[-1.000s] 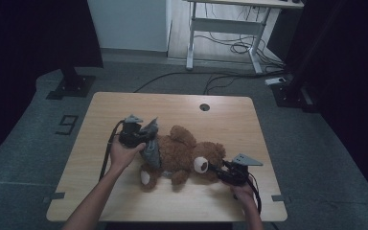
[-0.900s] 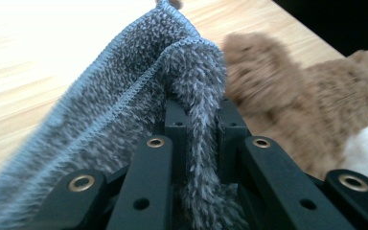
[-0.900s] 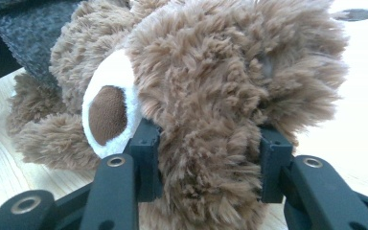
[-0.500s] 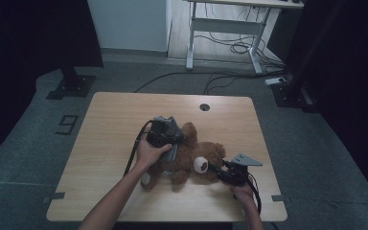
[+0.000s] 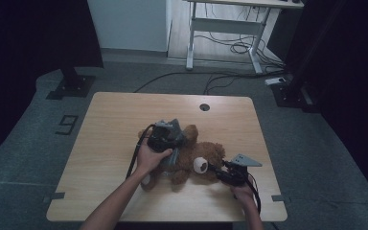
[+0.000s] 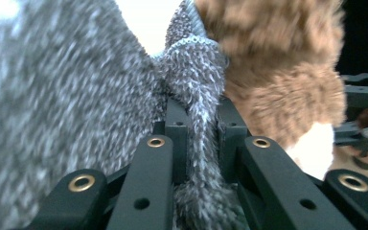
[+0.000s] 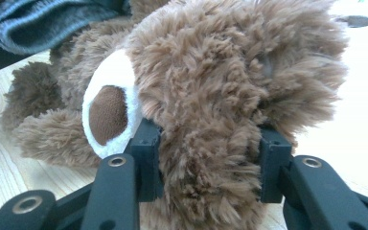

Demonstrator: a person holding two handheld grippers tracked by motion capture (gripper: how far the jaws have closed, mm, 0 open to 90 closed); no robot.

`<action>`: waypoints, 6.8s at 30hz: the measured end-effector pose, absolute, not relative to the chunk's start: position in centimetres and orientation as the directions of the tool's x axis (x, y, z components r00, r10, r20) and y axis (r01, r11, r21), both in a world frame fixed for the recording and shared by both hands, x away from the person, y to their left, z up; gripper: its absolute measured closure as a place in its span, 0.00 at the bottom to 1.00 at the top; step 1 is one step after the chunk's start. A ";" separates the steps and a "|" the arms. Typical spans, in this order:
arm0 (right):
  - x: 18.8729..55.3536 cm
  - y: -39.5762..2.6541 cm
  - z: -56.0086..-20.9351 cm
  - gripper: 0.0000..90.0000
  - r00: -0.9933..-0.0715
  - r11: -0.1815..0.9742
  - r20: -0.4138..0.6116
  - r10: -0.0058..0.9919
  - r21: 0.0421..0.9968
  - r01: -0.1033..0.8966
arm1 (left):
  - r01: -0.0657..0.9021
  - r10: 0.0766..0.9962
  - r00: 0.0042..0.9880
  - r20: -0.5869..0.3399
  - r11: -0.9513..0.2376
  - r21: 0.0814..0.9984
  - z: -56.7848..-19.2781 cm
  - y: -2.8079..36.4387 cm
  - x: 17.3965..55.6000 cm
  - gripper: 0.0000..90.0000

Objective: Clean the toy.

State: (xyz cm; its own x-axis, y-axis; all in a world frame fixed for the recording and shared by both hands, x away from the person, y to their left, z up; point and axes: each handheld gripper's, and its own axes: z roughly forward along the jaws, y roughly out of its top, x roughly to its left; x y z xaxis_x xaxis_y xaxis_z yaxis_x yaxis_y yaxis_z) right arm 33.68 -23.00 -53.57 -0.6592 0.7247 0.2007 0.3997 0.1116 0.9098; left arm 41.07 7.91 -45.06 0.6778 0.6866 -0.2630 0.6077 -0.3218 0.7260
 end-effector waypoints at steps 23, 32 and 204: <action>33.8 -23.1 -53.7 0.61 -0.655 0.099 0.215 0.724 0.908 0.408 | 0.573 0.728 0.650 -0.216 -0.284 0.769 -42.8 13.2 39.4 0.88; 33.8 -23.2 -53.7 0.61 -0.656 0.097 0.216 0.723 0.908 0.406 | 0.539 0.665 0.717 -0.209 -0.338 0.771 -42.2 6.6 39.6 0.87; 34.6 -20.0 -50.4 0.04 -0.626 0.173 0.331 0.706 0.776 0.606 | 0.556 0.614 0.723 -0.316 -0.246 0.794 -48.0 10.8 34.8 0.89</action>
